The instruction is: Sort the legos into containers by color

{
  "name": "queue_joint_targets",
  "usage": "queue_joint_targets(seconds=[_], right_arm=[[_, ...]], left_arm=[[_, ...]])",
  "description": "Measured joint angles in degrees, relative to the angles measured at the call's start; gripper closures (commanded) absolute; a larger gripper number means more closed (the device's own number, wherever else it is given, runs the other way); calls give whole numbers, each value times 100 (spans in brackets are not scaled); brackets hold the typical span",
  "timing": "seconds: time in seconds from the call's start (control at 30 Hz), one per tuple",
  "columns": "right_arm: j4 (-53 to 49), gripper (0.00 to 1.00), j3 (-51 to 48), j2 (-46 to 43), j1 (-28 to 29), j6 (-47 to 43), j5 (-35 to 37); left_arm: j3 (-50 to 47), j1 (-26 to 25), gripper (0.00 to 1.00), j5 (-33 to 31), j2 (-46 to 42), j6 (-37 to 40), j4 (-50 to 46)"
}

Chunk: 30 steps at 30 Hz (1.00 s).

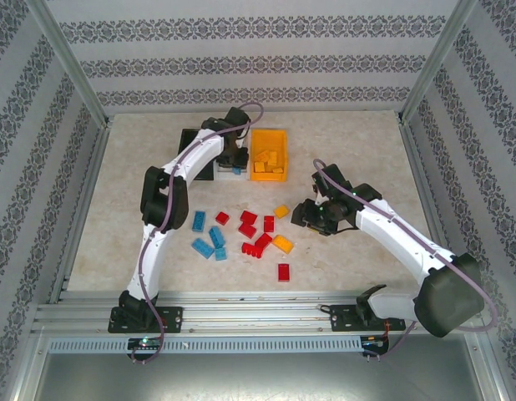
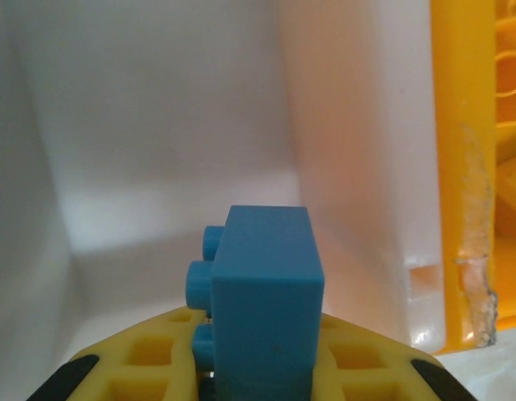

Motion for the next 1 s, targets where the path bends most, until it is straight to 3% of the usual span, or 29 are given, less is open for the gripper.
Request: queue_joint_targets(seconds=[0.23,0.33,0.4,0.73,0.83,1.0], right_arm=[[-192,45,0,111,2,-74,9],[-240,44,0,289,70,-116,22],[-271,43,0,382,114,-179,20],[-422,42,199,614,330,-516,46],[-481,41,326,927,509,-699,61],[-529,38,610,1574,955,-1193,210]], left_arm=[[317,46,68,-9,52,0,-4],[319,48,64,-7,90,-4,-7],[319,57,55,-4,103,4,-7],[225,168,47,142,2,-28,-4],[-352,175,44,243,-487,-31,9],[-2216,184,38,466,-2214,-76,212]])
